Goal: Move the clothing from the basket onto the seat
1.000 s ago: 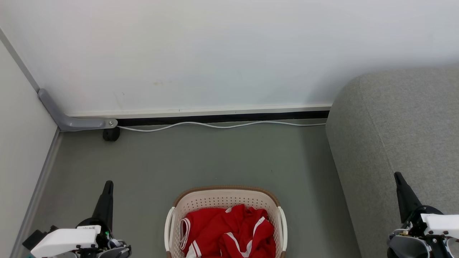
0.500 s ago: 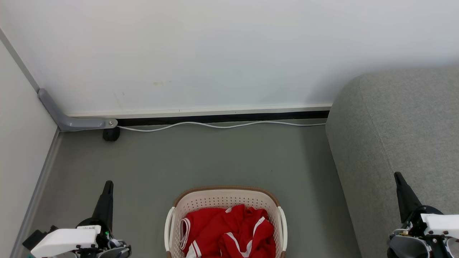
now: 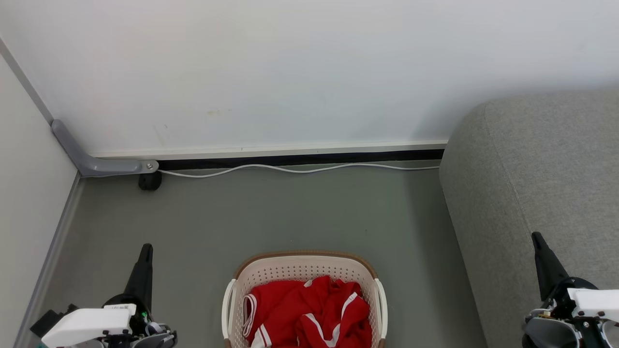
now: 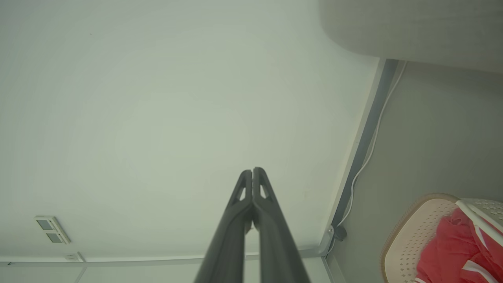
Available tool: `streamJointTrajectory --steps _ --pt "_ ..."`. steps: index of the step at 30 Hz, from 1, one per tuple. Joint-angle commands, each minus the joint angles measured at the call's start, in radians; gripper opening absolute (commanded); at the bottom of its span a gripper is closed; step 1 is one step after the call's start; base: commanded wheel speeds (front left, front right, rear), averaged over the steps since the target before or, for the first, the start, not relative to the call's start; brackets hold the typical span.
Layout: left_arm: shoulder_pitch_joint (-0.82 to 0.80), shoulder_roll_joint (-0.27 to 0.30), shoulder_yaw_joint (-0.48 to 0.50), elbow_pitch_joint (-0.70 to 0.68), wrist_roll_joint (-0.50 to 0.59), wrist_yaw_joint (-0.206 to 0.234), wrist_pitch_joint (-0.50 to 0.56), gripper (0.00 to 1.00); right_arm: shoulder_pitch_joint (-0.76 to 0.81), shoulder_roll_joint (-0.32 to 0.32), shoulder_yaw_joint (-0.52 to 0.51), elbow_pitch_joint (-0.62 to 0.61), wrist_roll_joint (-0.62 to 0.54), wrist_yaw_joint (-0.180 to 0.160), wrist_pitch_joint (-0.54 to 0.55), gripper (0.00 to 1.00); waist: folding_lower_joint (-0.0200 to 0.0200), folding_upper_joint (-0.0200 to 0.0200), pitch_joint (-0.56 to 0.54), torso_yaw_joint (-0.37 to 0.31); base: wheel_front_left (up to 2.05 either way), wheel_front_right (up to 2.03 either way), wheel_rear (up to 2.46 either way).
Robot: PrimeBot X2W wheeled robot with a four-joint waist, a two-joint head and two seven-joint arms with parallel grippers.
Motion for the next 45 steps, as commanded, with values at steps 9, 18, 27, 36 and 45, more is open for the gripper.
streamJointTrajectory --steps 9,18,27,36,45 --pt "0.023 -0.019 -0.003 0.048 0.002 0.001 -0.007 1.0 0.016 0.015 0.012 0.044 -0.004 0.0 -0.002 1.0 0.0003 -0.0001 0.004 0.0 0.0 0.0 0.0" --pt "0.001 -0.012 -0.01 0.052 0.016 0.0 -0.03 1.0 -0.01 0.006 0.038 0.048 -0.019 0.0 -0.019 1.0 0.0001 -0.0001 0.003 -0.001 0.0 0.0 0.0" --pt "-0.025 0.002 -0.035 0.059 0.045 -0.001 -0.062 1.0 -0.044 -0.013 0.08 0.061 -0.036 0.001 -0.052 1.0 0.0 -0.0001 0.008 -0.002 0.0 0.0 0.0" --pt "-0.05 0.014 -0.046 0.068 0.104 -0.001 -0.087 1.0 -0.081 -0.036 0.133 0.08 -0.066 0.001 -0.084 1.0 0.0 -0.0001 0.014 -0.003 0.0 0.0 0.0" --pt "-0.076 0.024 -0.055 0.076 0.207 -0.002 -0.113 1.0 -0.124 -0.055 0.167 0.108 -0.138 0.001 -0.112 1.0 0.0 -0.0001 0.021 -0.004 0.0 0.0 0.0"
